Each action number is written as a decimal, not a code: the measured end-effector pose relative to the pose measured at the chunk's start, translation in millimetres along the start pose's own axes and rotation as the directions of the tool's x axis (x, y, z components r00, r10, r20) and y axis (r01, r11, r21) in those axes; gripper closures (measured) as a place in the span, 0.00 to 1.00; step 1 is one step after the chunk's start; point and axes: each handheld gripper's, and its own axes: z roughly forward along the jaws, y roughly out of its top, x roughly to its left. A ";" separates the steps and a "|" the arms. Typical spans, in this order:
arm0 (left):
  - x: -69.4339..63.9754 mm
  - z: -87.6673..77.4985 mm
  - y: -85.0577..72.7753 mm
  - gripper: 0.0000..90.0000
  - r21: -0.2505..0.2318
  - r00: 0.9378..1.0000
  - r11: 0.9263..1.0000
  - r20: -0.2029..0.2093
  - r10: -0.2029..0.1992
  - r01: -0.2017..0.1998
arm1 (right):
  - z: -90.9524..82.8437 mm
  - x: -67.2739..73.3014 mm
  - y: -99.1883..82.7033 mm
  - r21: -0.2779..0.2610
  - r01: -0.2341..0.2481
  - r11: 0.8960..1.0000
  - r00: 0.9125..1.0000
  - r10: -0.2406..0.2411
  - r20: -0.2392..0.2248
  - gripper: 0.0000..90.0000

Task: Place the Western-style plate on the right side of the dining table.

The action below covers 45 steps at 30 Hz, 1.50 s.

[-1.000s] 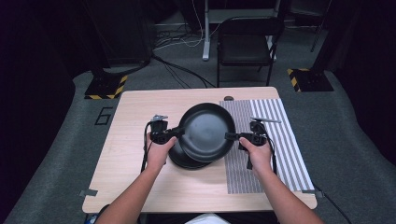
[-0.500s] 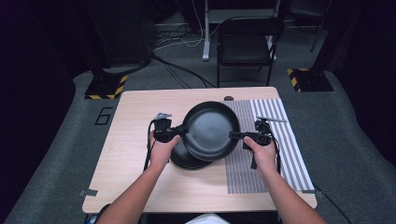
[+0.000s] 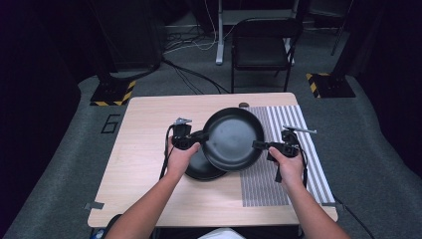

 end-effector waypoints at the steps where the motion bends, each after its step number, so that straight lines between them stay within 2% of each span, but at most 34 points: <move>1: -1.2 1.2 0.7 0.80 0.002 1.000 1.000 0.003 0.005 -0.005 | -1.8 -0.7 -0.2 -0.001 -0.004 1.000 1.000 0.004 0.001 0.89; 24: -25.5 25.2 8.9 0.80 0.025 0.998 0.999 0.052 0.042 -0.043 | -33.0 -14.9 -3.6 -0.051 -0.034 0.998 0.999 0.036 0.035 0.90; 45: -53.6 57.6 11.5 0.80 0.052 0.992 0.996 0.108 0.068 -0.074 | -65.6 -37.7 -11.1 -0.110 -0.073 0.991 0.994 0.081 0.069 0.89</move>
